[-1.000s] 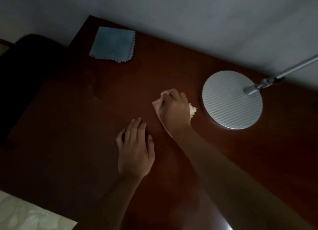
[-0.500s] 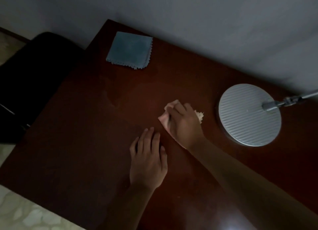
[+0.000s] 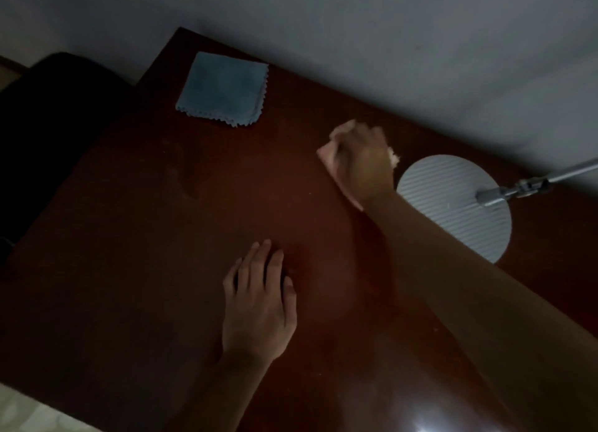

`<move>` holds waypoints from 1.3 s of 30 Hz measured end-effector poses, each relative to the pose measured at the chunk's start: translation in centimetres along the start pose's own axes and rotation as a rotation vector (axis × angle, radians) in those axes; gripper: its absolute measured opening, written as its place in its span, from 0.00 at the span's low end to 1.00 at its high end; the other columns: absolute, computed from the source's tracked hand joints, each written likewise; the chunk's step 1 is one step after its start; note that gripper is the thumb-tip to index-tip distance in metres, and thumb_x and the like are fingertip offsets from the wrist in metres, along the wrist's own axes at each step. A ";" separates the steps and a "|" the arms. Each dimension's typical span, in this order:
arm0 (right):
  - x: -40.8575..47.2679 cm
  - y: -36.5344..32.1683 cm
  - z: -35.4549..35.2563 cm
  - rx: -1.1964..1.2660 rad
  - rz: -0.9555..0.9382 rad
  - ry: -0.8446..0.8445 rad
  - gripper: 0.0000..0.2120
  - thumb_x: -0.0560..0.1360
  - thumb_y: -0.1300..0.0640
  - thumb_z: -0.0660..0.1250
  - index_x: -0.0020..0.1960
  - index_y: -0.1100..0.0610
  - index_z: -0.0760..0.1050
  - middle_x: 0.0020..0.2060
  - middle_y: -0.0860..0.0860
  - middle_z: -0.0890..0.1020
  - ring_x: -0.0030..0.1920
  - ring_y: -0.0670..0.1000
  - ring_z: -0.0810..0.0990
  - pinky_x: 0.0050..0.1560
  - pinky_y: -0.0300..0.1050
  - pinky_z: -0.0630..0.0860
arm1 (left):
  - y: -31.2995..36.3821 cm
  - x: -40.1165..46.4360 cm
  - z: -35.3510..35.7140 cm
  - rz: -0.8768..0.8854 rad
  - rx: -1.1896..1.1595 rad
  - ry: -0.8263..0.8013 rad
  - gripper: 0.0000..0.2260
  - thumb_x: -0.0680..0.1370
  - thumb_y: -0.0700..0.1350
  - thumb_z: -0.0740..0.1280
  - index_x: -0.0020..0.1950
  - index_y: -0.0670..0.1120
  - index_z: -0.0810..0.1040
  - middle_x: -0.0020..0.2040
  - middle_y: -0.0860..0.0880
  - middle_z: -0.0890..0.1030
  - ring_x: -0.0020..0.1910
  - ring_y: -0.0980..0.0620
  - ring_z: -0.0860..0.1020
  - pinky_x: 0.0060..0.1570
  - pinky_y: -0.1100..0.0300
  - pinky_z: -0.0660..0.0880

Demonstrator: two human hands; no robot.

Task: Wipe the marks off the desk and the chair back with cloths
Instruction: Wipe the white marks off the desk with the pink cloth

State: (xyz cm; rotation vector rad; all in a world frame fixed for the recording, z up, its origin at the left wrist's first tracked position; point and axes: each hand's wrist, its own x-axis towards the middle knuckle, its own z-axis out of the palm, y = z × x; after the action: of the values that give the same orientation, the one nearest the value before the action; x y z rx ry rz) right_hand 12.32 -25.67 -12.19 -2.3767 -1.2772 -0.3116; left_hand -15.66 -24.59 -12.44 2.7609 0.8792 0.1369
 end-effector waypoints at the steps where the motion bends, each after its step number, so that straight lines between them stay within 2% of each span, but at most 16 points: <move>1: 1.7 1.1 0.1 -0.074 0.140 0.062 0.12 0.71 0.55 0.61 0.44 0.59 0.82 0.42 0.57 0.83 0.42 0.61 0.79 0.45 0.50 0.72 | 0.0 -0.1 0.0 -0.007 -0.002 -0.005 0.20 0.80 0.49 0.55 0.67 0.42 0.76 0.70 0.42 0.75 0.72 0.45 0.68 0.70 0.47 0.60; 4: 5.5 2.9 -1.0 -0.181 0.504 -0.009 0.18 0.70 0.53 0.59 0.43 0.64 0.82 0.42 0.63 0.80 0.45 0.65 0.78 0.45 0.53 0.73 | 0.0 0.1 0.1 -0.015 -0.018 -0.013 0.21 0.81 0.50 0.54 0.67 0.42 0.75 0.70 0.43 0.74 0.72 0.46 0.66 0.70 0.47 0.59; 5: 5.5 2.2 -1.4 -0.184 0.526 -0.047 0.19 0.70 0.52 0.58 0.44 0.65 0.82 0.43 0.63 0.80 0.46 0.64 0.78 0.46 0.52 0.72 | -0.1 0.2 0.1 -0.015 -0.016 -0.018 0.21 0.81 0.50 0.54 0.67 0.42 0.75 0.70 0.43 0.74 0.72 0.46 0.67 0.70 0.47 0.59; 6: 5.0 1.0 -1.6 -0.171 0.447 -0.061 0.18 0.70 0.53 0.58 0.43 0.65 0.82 0.41 0.63 0.81 0.44 0.63 0.79 0.44 0.51 0.72 | -0.2 0.1 0.2 -0.015 -0.012 -0.017 0.21 0.81 0.50 0.54 0.67 0.42 0.75 0.70 0.43 0.74 0.72 0.46 0.67 0.70 0.47 0.59; 8: 1.9 -1.9 -1.5 -0.040 0.092 -0.067 0.13 0.71 0.55 0.62 0.37 0.62 0.80 0.35 0.60 0.81 0.38 0.60 0.78 0.41 0.49 0.73 | -0.2 0.0 0.2 -0.006 -0.006 -0.011 0.21 0.80 0.50 0.54 0.67 0.42 0.75 0.70 0.42 0.74 0.72 0.45 0.68 0.70 0.46 0.61; 10: -2.5 -3.9 -1.4 0.150 -0.165 -0.175 0.07 0.72 0.60 0.65 0.45 0.61 0.80 0.42 0.57 0.81 0.43 0.57 0.77 0.47 0.48 0.73 | 0.0 -0.3 0.2 -0.005 -0.015 -0.007 0.21 0.80 0.49 0.55 0.67 0.42 0.76 0.70 0.42 0.74 0.71 0.44 0.69 0.69 0.45 0.62; 12: -4.0 -3.4 -1.4 0.192 -0.277 -0.239 0.09 0.73 0.64 0.64 0.51 0.60 0.80 0.49 0.56 0.80 0.47 0.55 0.75 0.50 0.48 0.73 | 0.1 -0.1 0.2 -0.004 -0.023 -0.005 0.21 0.80 0.49 0.54 0.67 0.42 0.76 0.70 0.42 0.74 0.72 0.45 0.69 0.69 0.45 0.62; 15: -1.2 -0.2 -0.8 0.072 -0.342 -0.227 0.09 0.74 0.64 0.61 0.51 0.61 0.78 0.49 0.59 0.79 0.45 0.60 0.76 0.49 0.53 0.73 | 0.0 0.0 0.4 -0.007 -0.025 0.008 0.20 0.80 0.50 0.55 0.66 0.42 0.77 0.69 0.43 0.75 0.72 0.46 0.68 0.69 0.46 0.62; 18: 3.2 3.3 0.3 -0.047 -0.151 -0.127 0.05 0.73 0.64 0.63 0.47 0.63 0.76 0.45 0.63 0.78 0.44 0.64 0.76 0.47 0.56 0.70 | -0.2 -0.1 0.3 -0.006 -0.012 -0.007 0.20 0.81 0.50 0.54 0.66 0.43 0.76 0.70 0.44 0.75 0.72 0.47 0.66 0.69 0.48 0.61; 23: 6.6 4.5 -0.6 -0.036 0.296 0.033 0.24 0.68 0.53 0.49 0.46 0.69 0.76 0.44 0.67 0.77 0.46 0.67 0.75 0.47 0.57 0.69 | -0.1 0.3 0.3 -0.005 -0.032 -0.008 0.20 0.82 0.50 0.52 0.67 0.43 0.75 0.70 0.44 0.74 0.72 0.46 0.68 0.69 0.47 0.62; 25: 4.9 2.2 -0.7 0.057 0.278 0.085 0.17 0.68 0.54 0.55 0.44 0.65 0.77 0.42 0.64 0.78 0.44 0.65 0.76 0.48 0.54 0.69 | -0.2 0.5 0.5 -0.008 -0.025 0.024 0.20 0.82 0.50 0.53 0.67 0.43 0.75 0.70 0.43 0.74 0.71 0.45 0.69 0.69 0.46 0.63; 27: -0.1 -1.1 -0.3 0.099 0.163 0.010 0.11 0.70 0.55 0.60 0.45 0.61 0.77 0.42 0.60 0.78 0.44 0.62 0.76 0.49 0.53 0.70 | -0.1 0.3 0.6 -0.002 -0.018 0.041 0.19 0.81 0.48 0.54 0.67 0.43 0.75 0.70 0.43 0.74 0.71 0.44 0.69 0.68 0.45 0.65; 31: -9.6 -6.7 -1.0 0.127 0.089 -0.009 0.06 0.70 0.64 0.67 0.47 0.61 0.78 0.44 0.57 0.79 0.43 0.58 0.75 0.47 0.53 0.73 | 0.3 1.2 0.2 0.010 -0.071 0.043 0.19 0.79 0.43 0.54 0.68 0.43 0.72 0.71 0.42 0.73 0.73 0.44 0.68 0.70 0.43 0.65; 34: -14.0 -10.1 -1.4 0.128 0.159 -0.003 0.06 0.75 0.60 0.65 0.48 0.61 0.79 0.45 0.57 0.80 0.43 0.58 0.77 0.47 0.54 0.74 | -0.6 1.0 0.6 0.020 -0.082 0.067 0.19 0.80 0.45 0.54 0.67 0.42 0.73 0.70 0.41 0.73 0.72 0.43 0.68 0.68 0.41 0.66; 37: -18.4 -13.2 -2.2 0.132 0.202 -0.032 0.14 0.80 0.53 0.59 0.48 0.61 0.79 0.46 0.56 0.81 0.42 0.57 0.77 0.46 0.54 0.74 | -0.9 0.3 0.7 0.032 -0.148 0.073 0.22 0.83 0.53 0.52 0.65 0.40 0.76 0.69 0.40 0.74 0.72 0.41 0.69 0.68 0.42 0.65; 39: -21.0 -14.8 -3.2 0.128 0.222 -0.017 0.12 0.79 0.55 0.61 0.48 0.61 0.79 0.44 0.56 0.80 0.41 0.56 0.76 0.45 0.53 0.74 | -0.9 0.2 0.7 0.023 -0.162 0.085 0.19 0.82 0.47 0.53 0.64 0.40 0.77 0.69 0.41 0.75 0.71 0.41 0.70 0.68 0.42 0.66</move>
State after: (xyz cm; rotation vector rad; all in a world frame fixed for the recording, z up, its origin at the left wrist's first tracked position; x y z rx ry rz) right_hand -11.66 -35.42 -13.68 -2.3863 -0.9960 -0.1373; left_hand -15.92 -23.92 -13.36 2.6310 0.8190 0.3178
